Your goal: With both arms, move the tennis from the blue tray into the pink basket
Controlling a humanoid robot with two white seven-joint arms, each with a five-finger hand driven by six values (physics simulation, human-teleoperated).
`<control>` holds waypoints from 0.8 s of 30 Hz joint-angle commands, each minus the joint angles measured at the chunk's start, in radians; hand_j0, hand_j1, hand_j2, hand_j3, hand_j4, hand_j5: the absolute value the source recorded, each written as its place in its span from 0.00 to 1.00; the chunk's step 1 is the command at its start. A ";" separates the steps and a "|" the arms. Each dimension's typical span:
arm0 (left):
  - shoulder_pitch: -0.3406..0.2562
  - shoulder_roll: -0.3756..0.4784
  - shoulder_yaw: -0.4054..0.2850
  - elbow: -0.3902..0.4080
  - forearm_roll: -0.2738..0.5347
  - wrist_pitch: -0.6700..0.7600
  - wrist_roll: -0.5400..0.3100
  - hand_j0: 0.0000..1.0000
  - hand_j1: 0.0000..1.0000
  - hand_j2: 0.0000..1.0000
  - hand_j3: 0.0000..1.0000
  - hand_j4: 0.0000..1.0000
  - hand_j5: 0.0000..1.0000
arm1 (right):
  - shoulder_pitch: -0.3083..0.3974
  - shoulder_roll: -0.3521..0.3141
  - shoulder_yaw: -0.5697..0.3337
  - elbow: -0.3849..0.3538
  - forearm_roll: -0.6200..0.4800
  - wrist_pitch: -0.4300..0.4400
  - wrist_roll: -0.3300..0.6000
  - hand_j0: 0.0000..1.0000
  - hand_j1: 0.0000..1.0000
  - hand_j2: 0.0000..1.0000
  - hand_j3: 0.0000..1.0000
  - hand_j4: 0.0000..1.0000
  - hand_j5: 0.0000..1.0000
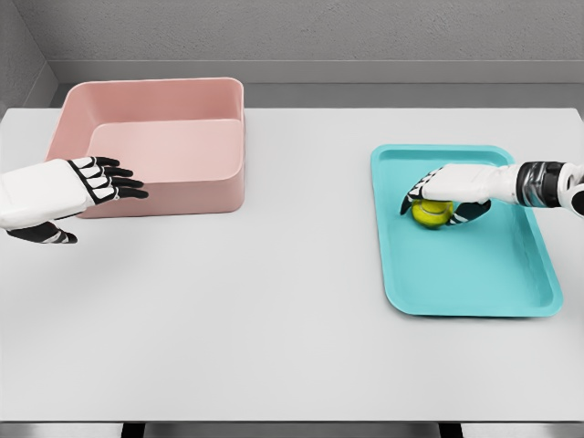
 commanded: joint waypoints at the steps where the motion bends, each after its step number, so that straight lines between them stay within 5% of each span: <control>1: 0.000 0.003 0.000 -0.001 0.006 0.001 0.000 1.00 1.00 1.00 1.00 1.00 1.00 | 0.000 -0.001 -0.002 0.000 -0.005 0.002 0.000 0.65 0.65 0.65 0.65 0.65 0.65; 8: 0.000 0.000 0.000 0.001 0.005 0.001 0.000 1.00 1.00 1.00 1.00 1.00 1.00 | 0.000 -0.001 -0.005 0.002 -0.006 0.002 -0.001 0.53 0.53 0.53 0.53 0.53 0.53; 19: -0.002 -0.003 0.000 -0.001 0.005 0.001 0.000 1.00 1.00 1.00 1.00 1.00 1.00 | -0.008 -0.012 -0.046 -0.014 -0.018 0.002 0.000 0.48 0.48 0.48 0.48 0.48 0.48; 24: -0.002 -0.003 0.000 -0.001 0.005 0.001 0.000 1.00 1.00 1.00 1.00 1.00 1.00 | -0.003 -0.042 -0.083 -0.093 -0.023 0.002 0.000 0.46 0.46 0.46 0.46 0.46 0.46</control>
